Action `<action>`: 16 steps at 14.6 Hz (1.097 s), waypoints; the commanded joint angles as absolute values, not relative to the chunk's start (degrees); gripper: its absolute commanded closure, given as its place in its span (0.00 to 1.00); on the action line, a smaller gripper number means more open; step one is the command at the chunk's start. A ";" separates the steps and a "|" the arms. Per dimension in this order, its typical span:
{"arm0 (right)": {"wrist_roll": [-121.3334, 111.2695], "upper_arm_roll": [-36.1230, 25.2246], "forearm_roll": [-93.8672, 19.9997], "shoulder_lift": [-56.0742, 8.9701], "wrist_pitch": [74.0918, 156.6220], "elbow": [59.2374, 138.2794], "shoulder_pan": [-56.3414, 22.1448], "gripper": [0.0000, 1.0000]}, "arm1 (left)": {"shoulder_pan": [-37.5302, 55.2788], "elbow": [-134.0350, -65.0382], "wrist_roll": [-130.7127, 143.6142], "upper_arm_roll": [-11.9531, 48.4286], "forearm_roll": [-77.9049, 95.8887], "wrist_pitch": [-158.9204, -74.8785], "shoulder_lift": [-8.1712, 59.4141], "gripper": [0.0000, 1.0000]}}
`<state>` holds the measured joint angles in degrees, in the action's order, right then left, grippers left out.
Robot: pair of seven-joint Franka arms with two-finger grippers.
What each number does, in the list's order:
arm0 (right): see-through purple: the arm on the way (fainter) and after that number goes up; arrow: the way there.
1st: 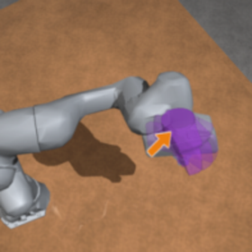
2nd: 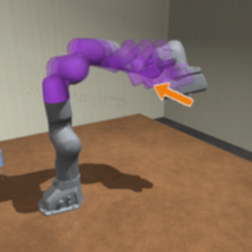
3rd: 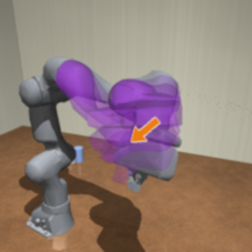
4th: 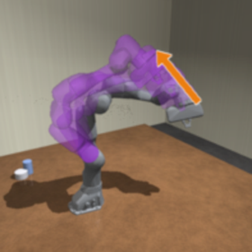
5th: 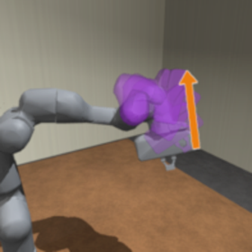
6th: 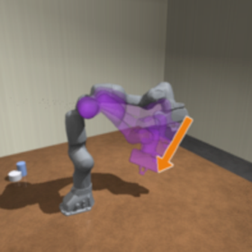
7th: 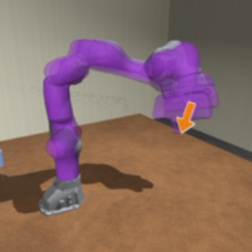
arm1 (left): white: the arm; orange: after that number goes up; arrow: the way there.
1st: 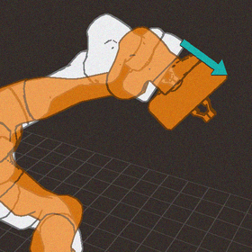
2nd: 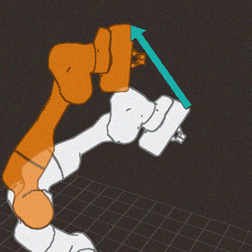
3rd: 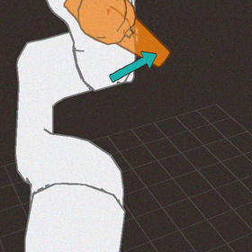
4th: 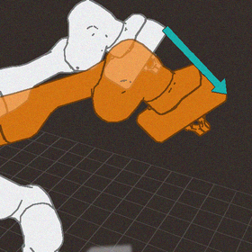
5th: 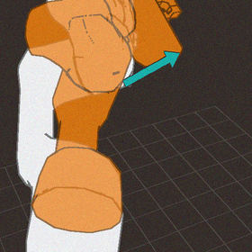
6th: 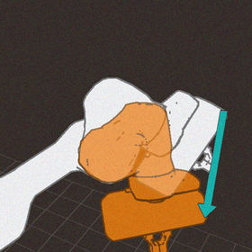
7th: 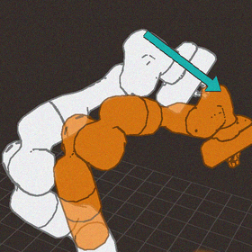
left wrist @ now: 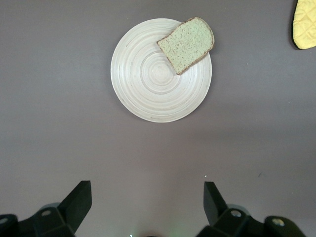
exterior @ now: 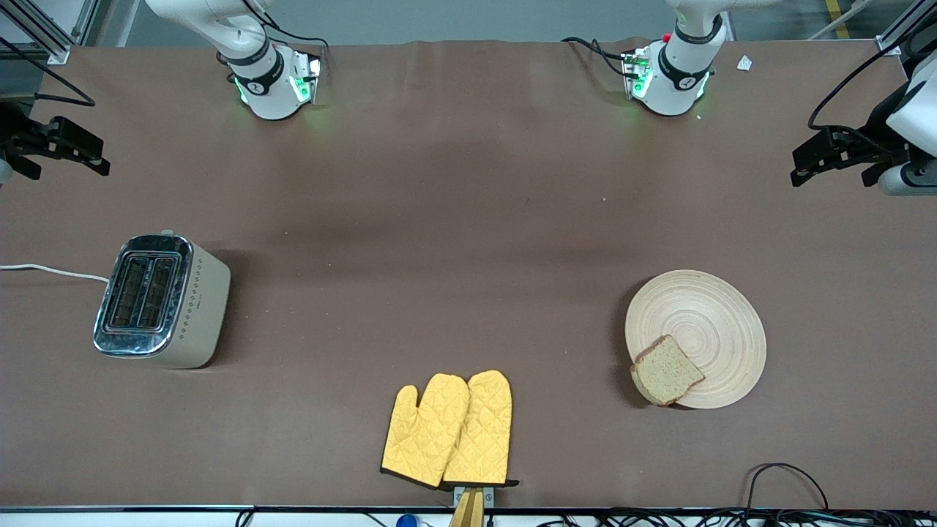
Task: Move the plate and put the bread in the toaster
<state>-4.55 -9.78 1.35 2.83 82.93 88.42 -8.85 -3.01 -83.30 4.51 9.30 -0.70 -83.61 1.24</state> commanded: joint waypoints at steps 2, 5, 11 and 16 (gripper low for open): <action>-4.22 -10.46 1.49 4.57 83.23 90.09 -9.40 0.00 | -3.08 -82.79 3.69 9.05 -0.44 -83.14 0.88 0.00; -4.22 -11.16 1.41 4.48 83.41 90.26 -9.40 0.00 | -3.34 -82.79 3.17 8.27 -0.18 -83.23 1.67 0.00; -4.22 -11.43 1.32 4.57 82.97 90.18 -9.84 0.00 | -3.95 -82.53 -2.35 0.80 5.00 -89.82 9.21 0.00; -4.22 -11.43 1.32 4.57 82.79 90.18 -10.20 0.00 | -14.22 -83.58 -6.76 0.53 20.45 -95.61 20.10 0.00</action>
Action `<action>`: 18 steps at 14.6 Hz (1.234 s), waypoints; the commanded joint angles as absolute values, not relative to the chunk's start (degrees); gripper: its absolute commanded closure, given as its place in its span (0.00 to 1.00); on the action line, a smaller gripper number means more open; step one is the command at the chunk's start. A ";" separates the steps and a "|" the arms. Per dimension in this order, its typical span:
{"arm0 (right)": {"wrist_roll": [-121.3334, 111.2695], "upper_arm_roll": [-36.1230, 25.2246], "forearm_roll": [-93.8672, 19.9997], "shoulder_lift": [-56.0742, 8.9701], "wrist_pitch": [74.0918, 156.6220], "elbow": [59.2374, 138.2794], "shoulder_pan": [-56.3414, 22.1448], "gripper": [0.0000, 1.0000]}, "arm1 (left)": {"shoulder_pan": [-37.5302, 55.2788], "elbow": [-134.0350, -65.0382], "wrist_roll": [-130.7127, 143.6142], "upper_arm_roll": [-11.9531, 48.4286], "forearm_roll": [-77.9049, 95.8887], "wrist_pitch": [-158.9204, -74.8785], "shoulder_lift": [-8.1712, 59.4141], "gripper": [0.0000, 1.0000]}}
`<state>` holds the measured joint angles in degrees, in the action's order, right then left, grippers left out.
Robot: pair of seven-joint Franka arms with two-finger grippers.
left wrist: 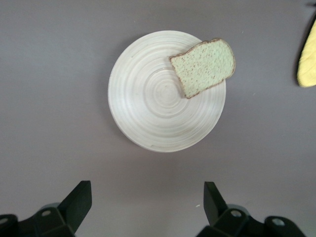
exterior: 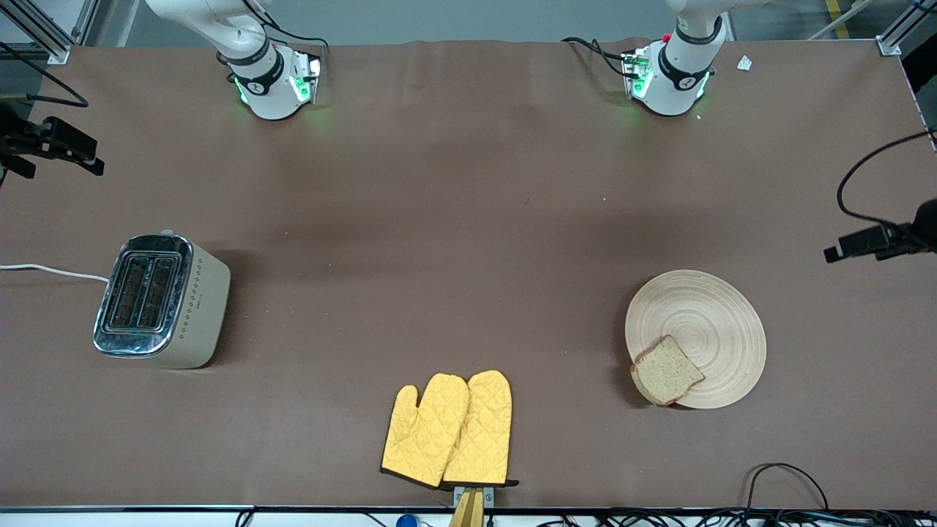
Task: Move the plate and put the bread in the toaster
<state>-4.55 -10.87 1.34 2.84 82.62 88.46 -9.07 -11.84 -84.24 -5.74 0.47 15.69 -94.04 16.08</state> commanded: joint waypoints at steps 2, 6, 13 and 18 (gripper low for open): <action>-4.22 -11.51 1.32 4.57 82.79 90.26 -10.20 0.00 | -17.56 -84.72 -10.70 0.62 25.55 -97.99 25.11 0.00; -4.22 -11.51 1.32 4.57 82.26 90.26 -10.20 0.00 | -20.82 -89.30 -20.37 0.62 34.18 -104.23 30.48 0.00; -4.22 -11.60 1.41 4.48 82.44 90.35 -10.11 0.00 | -23.82 -89.03 -28.38 0.62 42.43 -108.28 39.19 0.12; -4.22 -11.51 1.32 4.57 82.18 90.35 -10.20 0.00 | -23.82 -89.03 -33.66 0.62 45.26 -110.48 43.15 0.22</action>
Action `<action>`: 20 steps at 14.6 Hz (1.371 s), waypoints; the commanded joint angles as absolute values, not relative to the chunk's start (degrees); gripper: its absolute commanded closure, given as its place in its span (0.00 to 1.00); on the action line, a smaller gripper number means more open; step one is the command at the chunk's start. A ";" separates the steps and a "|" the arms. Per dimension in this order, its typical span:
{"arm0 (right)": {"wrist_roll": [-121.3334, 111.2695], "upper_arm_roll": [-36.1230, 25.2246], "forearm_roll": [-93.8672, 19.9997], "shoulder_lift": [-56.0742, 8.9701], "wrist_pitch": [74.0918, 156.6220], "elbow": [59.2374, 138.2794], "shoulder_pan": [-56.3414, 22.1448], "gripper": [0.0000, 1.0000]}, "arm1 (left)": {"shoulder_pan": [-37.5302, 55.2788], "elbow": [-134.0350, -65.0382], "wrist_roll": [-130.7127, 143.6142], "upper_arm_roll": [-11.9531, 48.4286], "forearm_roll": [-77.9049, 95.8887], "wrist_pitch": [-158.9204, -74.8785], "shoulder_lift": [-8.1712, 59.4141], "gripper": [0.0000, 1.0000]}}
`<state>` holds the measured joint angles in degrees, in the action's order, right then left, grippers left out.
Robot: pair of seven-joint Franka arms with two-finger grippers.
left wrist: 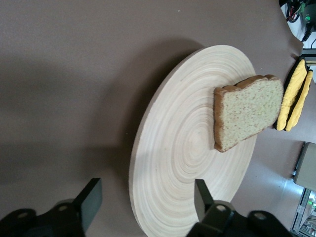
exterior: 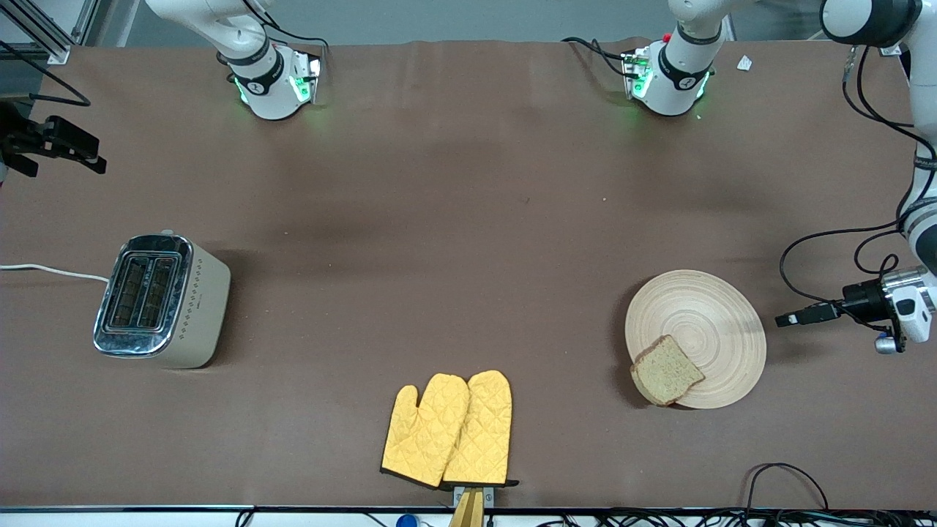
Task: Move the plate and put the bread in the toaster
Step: 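Reach the left gripper down to the rim of the wooden plate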
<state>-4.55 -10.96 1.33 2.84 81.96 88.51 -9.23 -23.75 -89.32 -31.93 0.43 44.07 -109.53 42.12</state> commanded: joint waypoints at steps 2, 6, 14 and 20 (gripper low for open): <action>-4.22 -11.60 1.32 4.48 82.62 90.35 -10.02 0.00 | -23.82 -89.03 -33.84 0.62 46.23 -110.48 44.29 0.24; -4.39 -11.60 1.32 4.57 82.09 90.35 -10.11 0.00 | -23.91 -89.03 -33.84 0.62 46.32 -111.18 45.70 0.28; -4.75 -11.60 1.32 4.39 82.35 90.35 -9.84 0.00 | -23.29 -89.03 -39.29 1.05 50.45 -111.01 47.90 0.58; -4.83 -11.69 1.32 4.39 82.35 90.35 -9.84 0.00 | -23.12 -89.03 -40.34 1.14 50.45 -110.30 48.69 0.74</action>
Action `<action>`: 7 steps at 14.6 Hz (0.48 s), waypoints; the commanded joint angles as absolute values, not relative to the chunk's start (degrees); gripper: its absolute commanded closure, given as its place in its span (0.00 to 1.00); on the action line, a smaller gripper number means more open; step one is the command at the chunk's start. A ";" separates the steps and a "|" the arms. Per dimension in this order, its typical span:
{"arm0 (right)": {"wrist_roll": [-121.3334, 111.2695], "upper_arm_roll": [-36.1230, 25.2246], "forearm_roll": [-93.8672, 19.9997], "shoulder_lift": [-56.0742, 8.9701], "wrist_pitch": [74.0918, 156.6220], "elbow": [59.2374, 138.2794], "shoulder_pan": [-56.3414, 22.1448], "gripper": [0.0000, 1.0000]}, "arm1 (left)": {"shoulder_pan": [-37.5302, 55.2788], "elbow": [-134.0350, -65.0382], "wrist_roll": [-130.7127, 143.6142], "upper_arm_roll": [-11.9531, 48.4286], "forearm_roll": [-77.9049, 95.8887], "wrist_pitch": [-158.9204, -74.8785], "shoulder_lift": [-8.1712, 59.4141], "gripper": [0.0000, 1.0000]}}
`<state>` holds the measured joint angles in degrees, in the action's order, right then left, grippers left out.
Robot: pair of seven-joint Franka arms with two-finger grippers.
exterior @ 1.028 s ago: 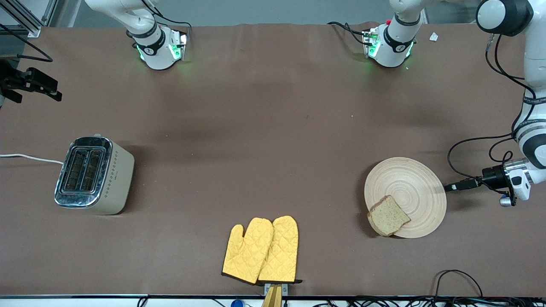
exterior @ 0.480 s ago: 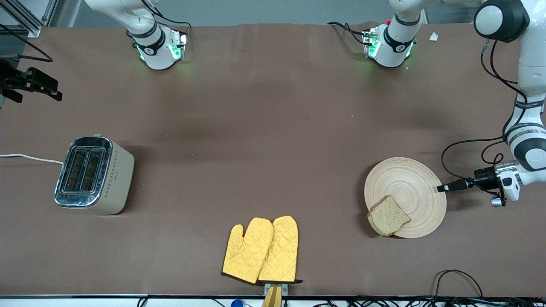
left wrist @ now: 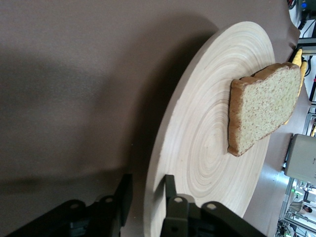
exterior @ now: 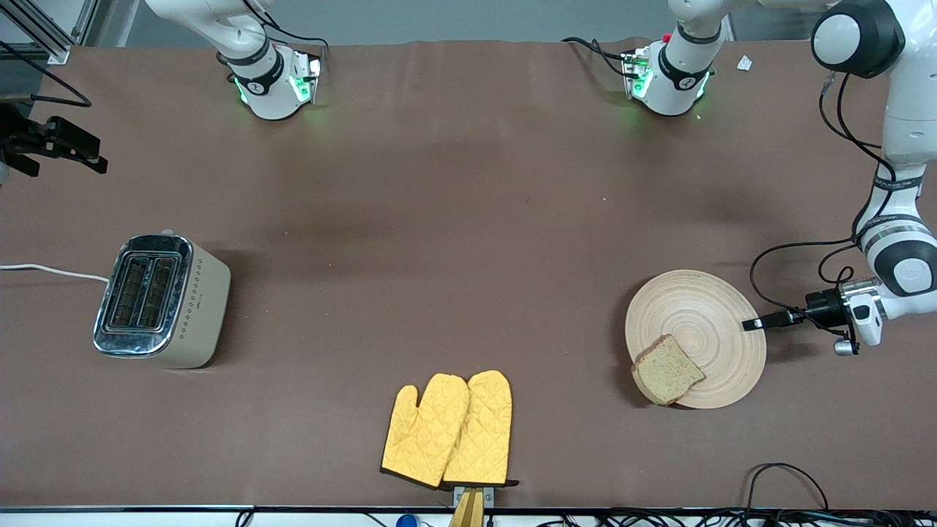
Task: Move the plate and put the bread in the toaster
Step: 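Reach the left gripper down to the rim of the wooden plate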
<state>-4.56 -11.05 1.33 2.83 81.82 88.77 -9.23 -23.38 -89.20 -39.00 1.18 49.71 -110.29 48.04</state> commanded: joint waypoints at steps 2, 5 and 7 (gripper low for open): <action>-4.83 -11.69 1.41 4.39 82.09 90.26 -10.02 0.00 | -23.03 -89.03 -40.60 1.23 50.27 -110.22 48.60 0.80; -4.83 -11.86 1.41 4.40 82.26 90.35 -10.02 0.00 | -23.03 -88.95 -43.59 1.93 50.36 -110.21 48.69 0.87; -4.92 -12.39 1.41 4.39 82.44 90.26 -10.19 0.00 | -22.94 -88.86 -43.77 2.20 50.27 -110.21 48.60 0.92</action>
